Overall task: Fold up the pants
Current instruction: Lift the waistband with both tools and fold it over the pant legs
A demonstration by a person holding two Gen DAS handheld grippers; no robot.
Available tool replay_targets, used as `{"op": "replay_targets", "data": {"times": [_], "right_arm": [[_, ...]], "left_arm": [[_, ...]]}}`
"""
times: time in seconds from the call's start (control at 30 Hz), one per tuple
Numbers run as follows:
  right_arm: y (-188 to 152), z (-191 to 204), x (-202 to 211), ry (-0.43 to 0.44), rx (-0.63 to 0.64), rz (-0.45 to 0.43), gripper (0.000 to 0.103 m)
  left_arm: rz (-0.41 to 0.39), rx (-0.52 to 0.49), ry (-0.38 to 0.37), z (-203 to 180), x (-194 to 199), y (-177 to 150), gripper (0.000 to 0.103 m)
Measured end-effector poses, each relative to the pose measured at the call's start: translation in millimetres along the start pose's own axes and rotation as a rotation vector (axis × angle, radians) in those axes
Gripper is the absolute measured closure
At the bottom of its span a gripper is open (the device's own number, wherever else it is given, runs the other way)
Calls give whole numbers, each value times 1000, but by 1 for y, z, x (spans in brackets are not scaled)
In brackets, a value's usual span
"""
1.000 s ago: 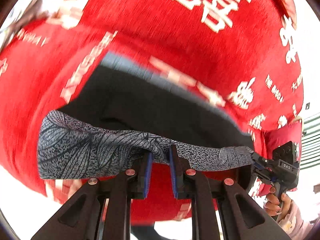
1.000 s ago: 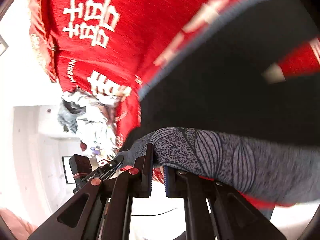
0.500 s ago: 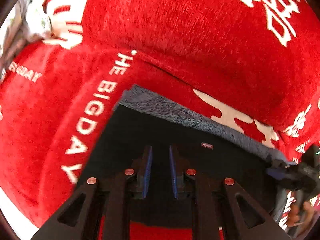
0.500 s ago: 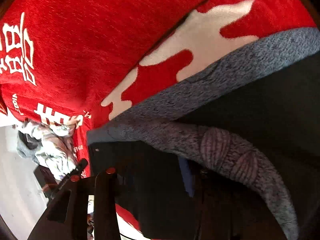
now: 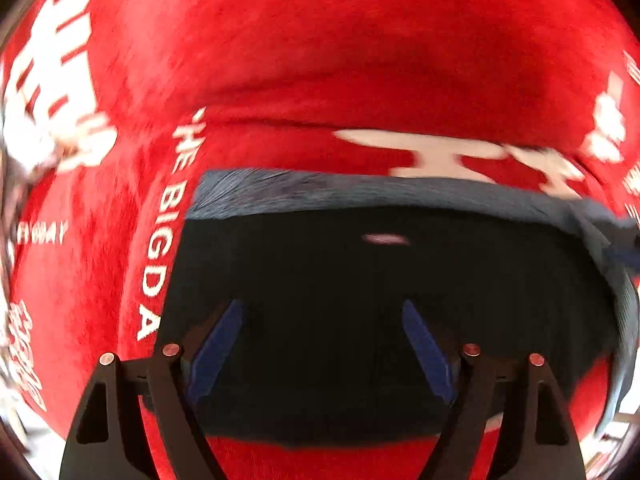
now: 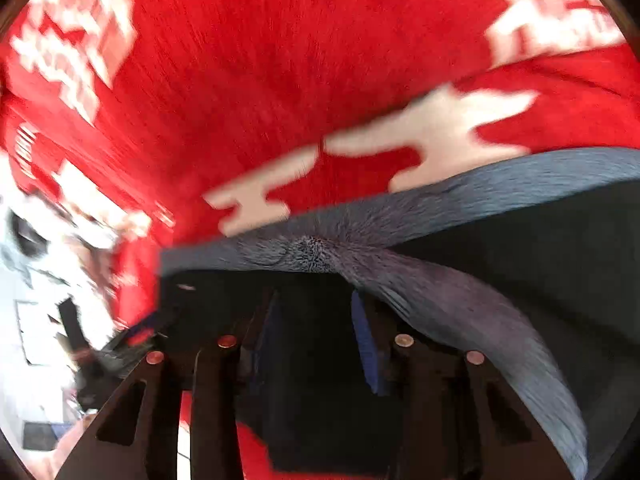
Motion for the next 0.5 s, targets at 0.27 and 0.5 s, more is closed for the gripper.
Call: {"op": "replay_targets", "data": {"times": [0.27,0.5], "right_arm": [[-91,-159,161,-224,-377,-94,39],[-209,-278,209,-279,-648,27,38]], "left_arm": [[92,-175,-420,-190,48,-21,20],[223,-232,-586,-327,33,-63,20]]}}
Point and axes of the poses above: each gripper's, at about its wrist camera, not at the fingertips, and x roughly against the way its jaws point, z to its left, y to its top, the point moved 4 cm from there along -x, roughly the way its jaws point, and after that the axes turned 9 degrees about -z, right-handed, at the moved point
